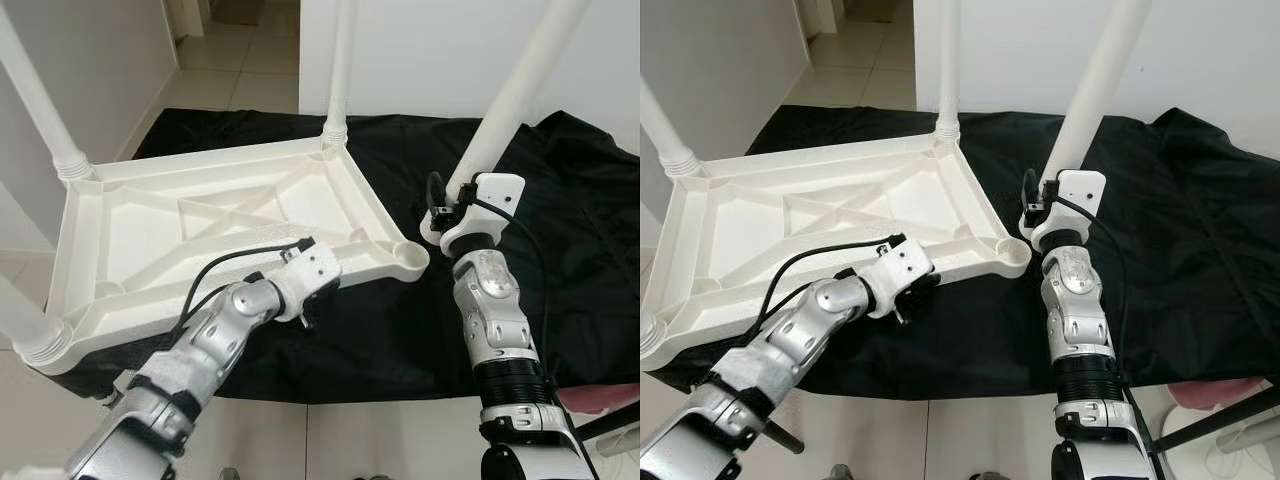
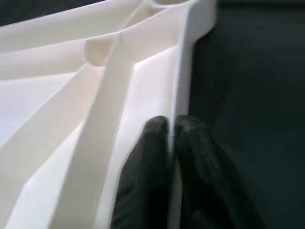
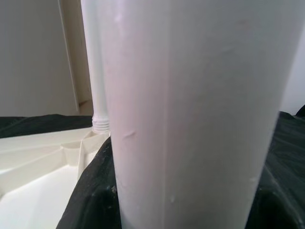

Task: Building children table

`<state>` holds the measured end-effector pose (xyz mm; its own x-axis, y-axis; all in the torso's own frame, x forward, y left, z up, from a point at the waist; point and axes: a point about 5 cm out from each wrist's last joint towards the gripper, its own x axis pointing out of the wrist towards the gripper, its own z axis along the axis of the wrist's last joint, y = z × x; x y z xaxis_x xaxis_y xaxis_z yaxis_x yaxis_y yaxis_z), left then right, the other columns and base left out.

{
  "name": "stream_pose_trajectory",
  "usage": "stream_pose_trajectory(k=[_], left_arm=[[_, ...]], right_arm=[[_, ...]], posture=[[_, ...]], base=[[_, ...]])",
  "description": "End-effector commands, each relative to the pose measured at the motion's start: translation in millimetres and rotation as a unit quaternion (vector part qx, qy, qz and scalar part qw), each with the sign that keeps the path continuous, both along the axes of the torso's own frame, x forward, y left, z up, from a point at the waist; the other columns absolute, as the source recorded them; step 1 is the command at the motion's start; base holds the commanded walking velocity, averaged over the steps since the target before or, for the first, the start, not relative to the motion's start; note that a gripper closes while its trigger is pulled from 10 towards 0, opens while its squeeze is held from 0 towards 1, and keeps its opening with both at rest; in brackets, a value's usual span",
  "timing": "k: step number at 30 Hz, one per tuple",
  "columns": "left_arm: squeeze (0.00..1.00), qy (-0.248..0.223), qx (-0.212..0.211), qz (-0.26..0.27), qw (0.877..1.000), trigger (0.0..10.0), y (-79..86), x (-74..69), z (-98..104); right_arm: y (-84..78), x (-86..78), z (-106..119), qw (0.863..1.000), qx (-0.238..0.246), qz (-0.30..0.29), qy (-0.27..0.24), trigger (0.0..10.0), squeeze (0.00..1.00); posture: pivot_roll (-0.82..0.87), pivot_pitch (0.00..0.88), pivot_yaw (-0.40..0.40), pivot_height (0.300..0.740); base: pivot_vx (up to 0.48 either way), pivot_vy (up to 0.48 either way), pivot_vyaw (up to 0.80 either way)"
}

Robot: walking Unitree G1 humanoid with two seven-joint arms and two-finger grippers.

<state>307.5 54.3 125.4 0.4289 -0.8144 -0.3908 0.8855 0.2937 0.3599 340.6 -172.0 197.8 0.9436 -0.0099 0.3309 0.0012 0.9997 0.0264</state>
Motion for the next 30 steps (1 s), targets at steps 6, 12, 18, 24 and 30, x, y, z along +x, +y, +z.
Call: stream_pose_trajectory(k=[6,12,18,24,30], left_arm=[[0.00,0.099,0.056,-0.088,0.990,0.0,5.7,-30.5,-33.2],[0.00,0.088,0.079,-0.059,0.991,3.4,19.7,-22.5,-33.1],[0.00,0.075,0.074,-0.038,0.994,10.0,26.1,-10.2,-21.6],[1.00,0.060,0.051,-0.007,0.997,10.0,33.0,-0.1,-7.6],[0.00,0.035,-0.010,-0.011,0.999,10.0,32.6,3.0,19.1]], right_arm=[[-2.9,1.2,4.7,1.000,-0.003,-0.006,-0.010,10.0,0.00],[-2.9,2.1,4.8,1.000,-0.001,-0.006,-0.010,10.0,0.00],[1.6,3.7,2.3,1.000,-0.005,0.009,-0.002,10.0,0.00],[1.9,-0.6,-5.4,1.000,-0.010,0.025,0.013,10.0,0.00],[0.6,-8.2,-17.7,0.999,-0.022,0.035,0.032,10.0,0.00]], posture=[[-0.02,0.000,-0.013,0.740],[-0.01,0.000,-0.018,0.740],[-0.01,0.000,-0.023,0.740],[-0.01,0.000,-0.025,0.740],[-0.02,0.000,-0.026,0.740]], base=[[0.000,0.000,0.00],[0.000,0.000,0.00],[0.000,0.000,0.00],[0.000,0.000,0.00],[0.000,0.000,0.00]])
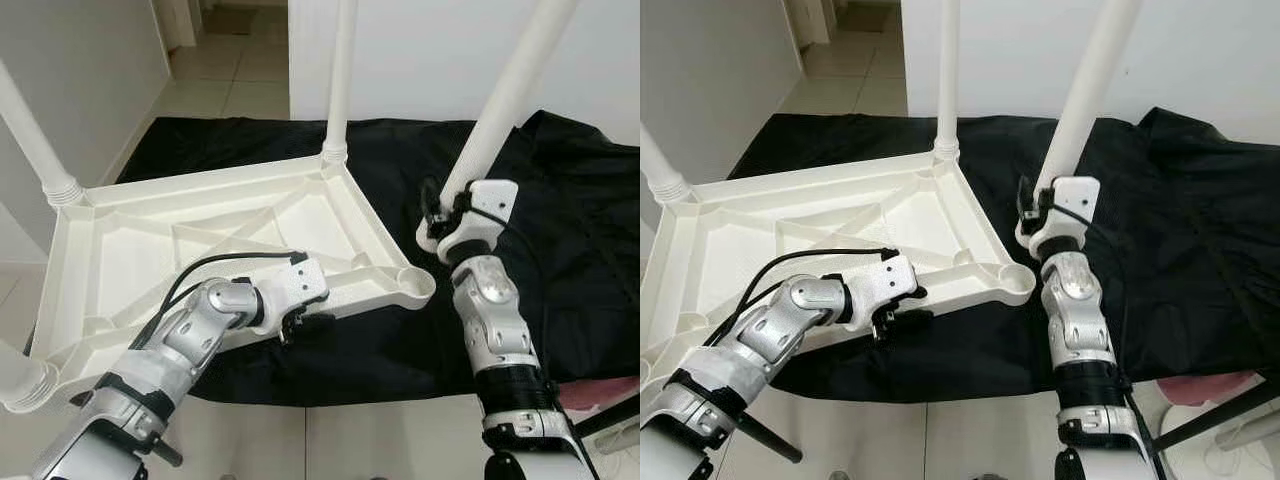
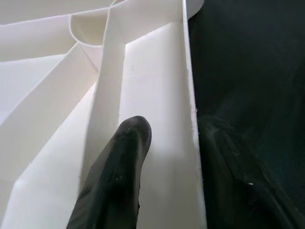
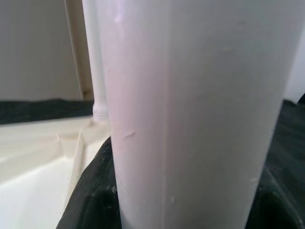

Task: Building children table

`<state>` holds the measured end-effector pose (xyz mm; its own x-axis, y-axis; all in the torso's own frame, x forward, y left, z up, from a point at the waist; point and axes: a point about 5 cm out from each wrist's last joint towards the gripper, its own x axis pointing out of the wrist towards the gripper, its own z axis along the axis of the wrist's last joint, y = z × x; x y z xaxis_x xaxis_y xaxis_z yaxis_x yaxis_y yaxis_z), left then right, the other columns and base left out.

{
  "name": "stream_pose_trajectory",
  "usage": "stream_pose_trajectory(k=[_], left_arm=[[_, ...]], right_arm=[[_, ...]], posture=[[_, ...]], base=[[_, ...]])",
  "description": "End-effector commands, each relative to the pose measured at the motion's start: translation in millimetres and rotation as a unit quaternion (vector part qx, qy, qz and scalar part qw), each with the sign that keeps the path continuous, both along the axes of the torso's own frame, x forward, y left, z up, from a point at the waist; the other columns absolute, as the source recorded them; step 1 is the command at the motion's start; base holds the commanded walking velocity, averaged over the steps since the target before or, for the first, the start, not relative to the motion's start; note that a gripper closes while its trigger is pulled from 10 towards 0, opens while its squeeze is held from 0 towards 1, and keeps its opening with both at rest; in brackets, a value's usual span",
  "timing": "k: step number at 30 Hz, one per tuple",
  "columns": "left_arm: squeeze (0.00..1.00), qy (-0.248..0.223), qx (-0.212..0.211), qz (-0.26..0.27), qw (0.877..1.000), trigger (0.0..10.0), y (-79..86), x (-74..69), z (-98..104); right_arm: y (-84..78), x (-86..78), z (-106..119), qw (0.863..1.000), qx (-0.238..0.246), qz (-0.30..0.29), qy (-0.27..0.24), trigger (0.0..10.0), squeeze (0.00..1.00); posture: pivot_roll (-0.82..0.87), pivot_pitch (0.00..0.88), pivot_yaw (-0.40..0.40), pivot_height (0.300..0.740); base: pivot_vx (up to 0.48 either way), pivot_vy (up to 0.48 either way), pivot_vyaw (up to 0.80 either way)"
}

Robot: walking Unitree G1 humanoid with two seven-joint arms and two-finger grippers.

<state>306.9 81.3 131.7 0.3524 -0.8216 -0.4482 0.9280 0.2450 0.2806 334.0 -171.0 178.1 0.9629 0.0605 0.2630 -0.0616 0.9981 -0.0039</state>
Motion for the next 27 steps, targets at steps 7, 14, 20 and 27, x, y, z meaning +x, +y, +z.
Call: stream_pose_trajectory(k=[7,14,20,27], left_arm=[[0.00,-0.012,-0.118,0.009,0.993,10.0,-0.4,-0.9,39.4],[0.00,-0.002,-0.198,0.026,0.980,10.0,-11.6,-4.0,59.5],[0.00,-0.036,-0.226,0.051,0.972,10.0,-17.2,-5.0,61.0],[0.00,-0.041,-0.262,0.080,0.961,10.0,-24.2,-10.5,60.2]], right_arm=[[-3.7,-6.1,-9.0,1.000,-0.016,0.004,0.019,10.0,0.00],[-0.6,-6.0,-12.5,0.999,-0.012,0.011,0.028,10.0,0.00],[4.8,-5.3,-12.3,0.999,-0.009,0.023,0.026,10.0,0.00],[7.4,-10.2,-17.6,0.999,0.001,0.031,0.029,10.0,0.00]], posture=[[-0.02,0.000,-0.024,0.740],[-0.02,0.000,-0.027,0.740],[-0.01,0.010,-0.039,0.740],[-0.01,0.018,-0.044,0.740]], base=[[0.000,0.000,0.00],[0.000,0.000,0.00],[0.000,0.000,0.00],[0.000,0.000,0.00]])
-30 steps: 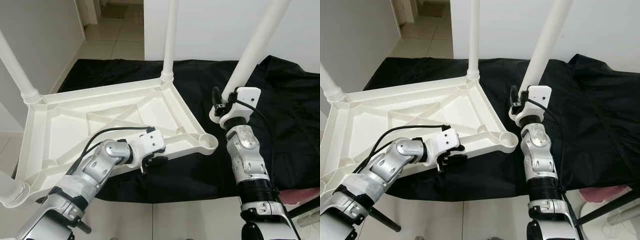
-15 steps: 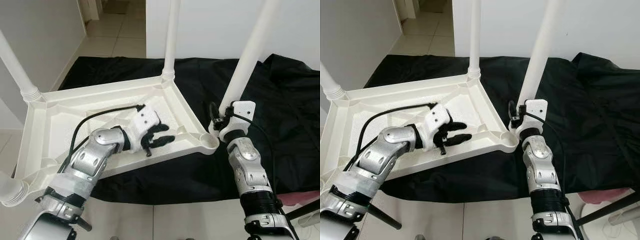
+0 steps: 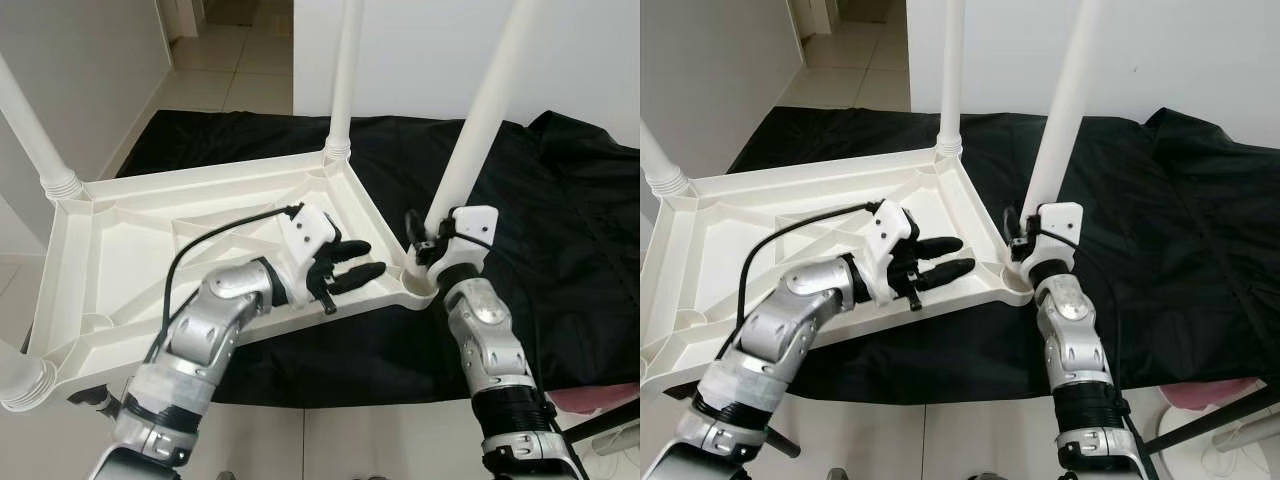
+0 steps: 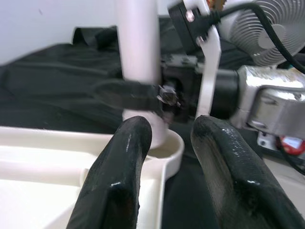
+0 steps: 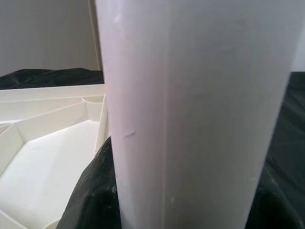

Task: Building children table

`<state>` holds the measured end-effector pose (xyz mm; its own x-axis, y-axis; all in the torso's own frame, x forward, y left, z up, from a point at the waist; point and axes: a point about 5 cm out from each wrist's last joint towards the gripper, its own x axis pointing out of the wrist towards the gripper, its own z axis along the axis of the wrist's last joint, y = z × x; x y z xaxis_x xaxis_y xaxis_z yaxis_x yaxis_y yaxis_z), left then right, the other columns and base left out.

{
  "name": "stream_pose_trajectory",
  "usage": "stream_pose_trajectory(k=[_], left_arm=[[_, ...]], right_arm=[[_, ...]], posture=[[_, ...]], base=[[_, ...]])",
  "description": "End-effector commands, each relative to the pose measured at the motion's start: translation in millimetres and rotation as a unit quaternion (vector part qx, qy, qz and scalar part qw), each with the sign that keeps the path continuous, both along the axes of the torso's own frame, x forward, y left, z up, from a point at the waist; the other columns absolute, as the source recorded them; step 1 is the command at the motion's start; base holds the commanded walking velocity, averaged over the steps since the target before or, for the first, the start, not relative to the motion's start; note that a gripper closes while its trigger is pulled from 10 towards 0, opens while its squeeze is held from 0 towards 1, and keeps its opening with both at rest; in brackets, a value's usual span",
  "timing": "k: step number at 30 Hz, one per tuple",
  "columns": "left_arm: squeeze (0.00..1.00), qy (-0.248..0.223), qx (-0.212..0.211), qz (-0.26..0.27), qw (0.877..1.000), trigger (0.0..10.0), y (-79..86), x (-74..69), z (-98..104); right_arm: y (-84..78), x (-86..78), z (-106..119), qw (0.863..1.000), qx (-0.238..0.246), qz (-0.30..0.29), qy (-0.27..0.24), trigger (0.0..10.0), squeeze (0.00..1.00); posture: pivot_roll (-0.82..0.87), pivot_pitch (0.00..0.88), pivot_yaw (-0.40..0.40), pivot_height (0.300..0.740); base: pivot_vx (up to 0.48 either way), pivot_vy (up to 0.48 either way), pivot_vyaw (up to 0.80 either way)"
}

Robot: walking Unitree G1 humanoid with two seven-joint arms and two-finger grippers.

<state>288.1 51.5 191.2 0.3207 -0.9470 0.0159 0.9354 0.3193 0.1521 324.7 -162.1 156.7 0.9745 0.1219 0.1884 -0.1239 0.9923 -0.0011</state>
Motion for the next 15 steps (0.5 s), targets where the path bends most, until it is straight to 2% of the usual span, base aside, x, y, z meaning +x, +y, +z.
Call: stream_pose_trajectory(k=[1,4,6,9,15], left_arm=[[0.00,-0.010,-0.014,0.106,0.994,10.0,5.9,7.2,-1.6],[0.00,-0.007,-0.004,0.112,0.994,10.0,7.2,5.6,-9.6],[0.00,-0.021,-0.001,0.118,0.993,10.0,7.9,4.1,-12.1],[0.00,-0.010,-0.014,0.102,0.995,10.0,5.6,1.9,-11.8],[0.00,-0.007,-0.007,0.090,0.996,10.0,6.2,0.4,-14.1]], right_arm=[[-0.2,-2.6,2.7,1.000,0.005,0.002,-0.009,10.0,0.00],[2.9,-6.7,0.2,1.000,0.008,0.011,-0.009,10.0,0.00],[2.8,-9.2,-2.5,1.000,0.013,0.015,-0.008,10.0,0.00],[0.2,-12.0,-9.6,1.000,0.011,0.017,0.001,10.0,0.00],[-2.5,-15.1,-13.2,1.000,0.004,0.020,0.006,10.0,0.00]], posture=[[-0.01,0.018,-0.045,0.740],[-0.02,0.017,-0.044,0.740],[-0.02,0.015,-0.043,0.740],[-0.02,0.012,-0.042,0.740],[-0.02,0.009,-0.044,0.740]], base=[[0.000,0.000,0.00],[0.000,0.000,0.00],[0.000,0.000,0.00],[0.000,0.000,0.00],[0.000,0.000,0.00]])
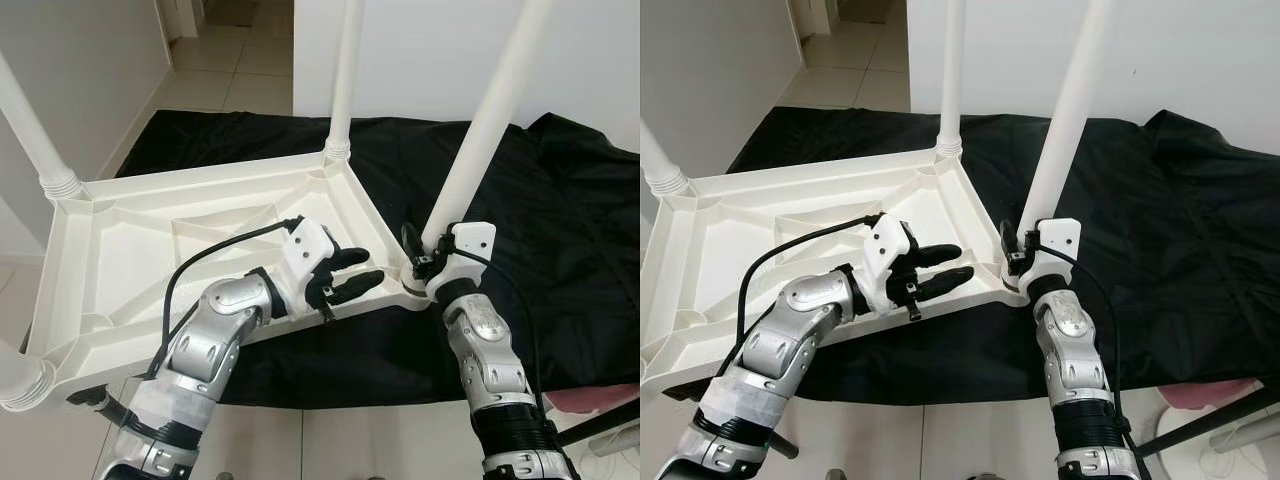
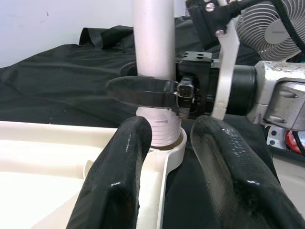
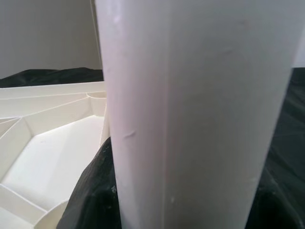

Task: Building children table

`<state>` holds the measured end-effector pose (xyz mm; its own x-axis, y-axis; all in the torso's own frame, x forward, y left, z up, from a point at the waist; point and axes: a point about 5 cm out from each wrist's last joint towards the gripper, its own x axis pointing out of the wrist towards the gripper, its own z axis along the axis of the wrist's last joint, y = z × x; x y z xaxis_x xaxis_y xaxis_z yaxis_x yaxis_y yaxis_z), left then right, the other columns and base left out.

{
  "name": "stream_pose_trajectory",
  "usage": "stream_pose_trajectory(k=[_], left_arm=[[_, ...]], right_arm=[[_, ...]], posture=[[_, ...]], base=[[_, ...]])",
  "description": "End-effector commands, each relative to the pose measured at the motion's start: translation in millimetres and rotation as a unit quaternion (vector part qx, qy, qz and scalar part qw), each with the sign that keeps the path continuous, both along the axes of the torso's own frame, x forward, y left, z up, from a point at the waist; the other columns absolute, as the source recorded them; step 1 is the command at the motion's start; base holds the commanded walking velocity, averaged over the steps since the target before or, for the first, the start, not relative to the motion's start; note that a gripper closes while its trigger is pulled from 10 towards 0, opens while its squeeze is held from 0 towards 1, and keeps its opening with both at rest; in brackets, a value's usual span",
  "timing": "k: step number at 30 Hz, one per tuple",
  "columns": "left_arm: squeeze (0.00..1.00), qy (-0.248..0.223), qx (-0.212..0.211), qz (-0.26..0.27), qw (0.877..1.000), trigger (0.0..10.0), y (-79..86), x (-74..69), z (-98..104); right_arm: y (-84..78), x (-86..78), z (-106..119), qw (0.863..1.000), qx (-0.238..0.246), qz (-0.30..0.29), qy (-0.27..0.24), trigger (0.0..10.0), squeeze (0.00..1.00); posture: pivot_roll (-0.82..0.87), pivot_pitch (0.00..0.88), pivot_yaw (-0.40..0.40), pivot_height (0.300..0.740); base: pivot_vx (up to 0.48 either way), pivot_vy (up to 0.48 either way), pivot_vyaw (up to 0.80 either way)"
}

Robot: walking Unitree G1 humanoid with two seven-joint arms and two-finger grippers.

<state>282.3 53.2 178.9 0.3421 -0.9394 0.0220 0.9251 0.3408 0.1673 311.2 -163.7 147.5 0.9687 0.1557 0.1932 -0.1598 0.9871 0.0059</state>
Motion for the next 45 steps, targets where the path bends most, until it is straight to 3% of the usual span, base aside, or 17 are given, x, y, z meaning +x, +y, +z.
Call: stream_pose_trajectory(k=[1,8,18,22,30,37,39,41,45], left_arm=[[0.00,0.007,-0.003,0.080,0.997,10.0,4.9,6.4,-3.6],[0.00,0.055,0.002,0.090,0.994,10.0,3.4,8.5,-9.9],[0.00,0.052,0.005,0.089,0.995,10.0,0.1,7.2,-12.1],[0.00,0.062,0.014,0.099,0.993,10.0,0.5,8.0,-13.5],[0.00,0.059,0.016,0.108,0.992,10.0,2.6,9.2,-12.4],[0.00,0.056,0.014,0.114,0.992,10.0,3.6,10.4,-11.8],[0.00,0.056,0.014,0.114,0.992,10.0,3.7,10.4,-11.7],[0.00,0.054,0.016,0.115,0.992,10.0,4.2,11.0,-10.9],[0.00,0.054,0.016,0.116,0.992,10.0,4.5,11.4,-10.8]], right_arm=[[-2.2,-3.4,-5.9,1.000,-0.003,0.003,0.009,10.0,0.00],[-5.8,-10.2,-13.5,1.000,-0.012,0.008,0.016,10.0,0.00],[-5.1,-10.0,-19.3,0.999,-0.033,0.020,0.017,10.0,0.00],[-4.4,-10.5,-22.6,0.995,-0.083,0.049,0.011,10.0,0.00],[-0.6,-14.9,-28.7,0.987,-0.137,0.087,0.008,10.0,0.00],[4.7,-21.4,-31.5,0.984,-0.134,0.116,0.000,10.0,0.00],[5.3,-22.0,-32.7,0.986,-0.121,0.118,0.001,10.0,0.00],[4.4,-21.9,-34.3,0.992,-0.065,0.109,0.006,10.0,0.00],[3.4,-21.3,-34.7,0.993,-0.055,0.104,0.008,10.0,0.00]], posture=[[-0.02,0.006,-0.044,0.740],[-0.02,0.000,-0.042,0.740],[-0.03,0.000,-0.033,0.740],[-0.03,0.000,-0.037,0.740],[-0.02,0.000,-0.039,0.740],[-0.03,0.000,-0.037,0.740],[-0.03,0.000,-0.035,0.740],[-0.03,0.000,-0.034,0.740],[-0.03,0.000,-0.034,0.740]], base=[[0.000,0.000,0.00],[0.000,0.000,0.00],[0.000,0.000,0.00],[0.000,0.000,0.00],[0.000,0.000,0.00],[0.000,0.000,0.00],[0.000,0.000,0.00],[0.000,0.000,0.00],[0.000,0.000,0.00]])
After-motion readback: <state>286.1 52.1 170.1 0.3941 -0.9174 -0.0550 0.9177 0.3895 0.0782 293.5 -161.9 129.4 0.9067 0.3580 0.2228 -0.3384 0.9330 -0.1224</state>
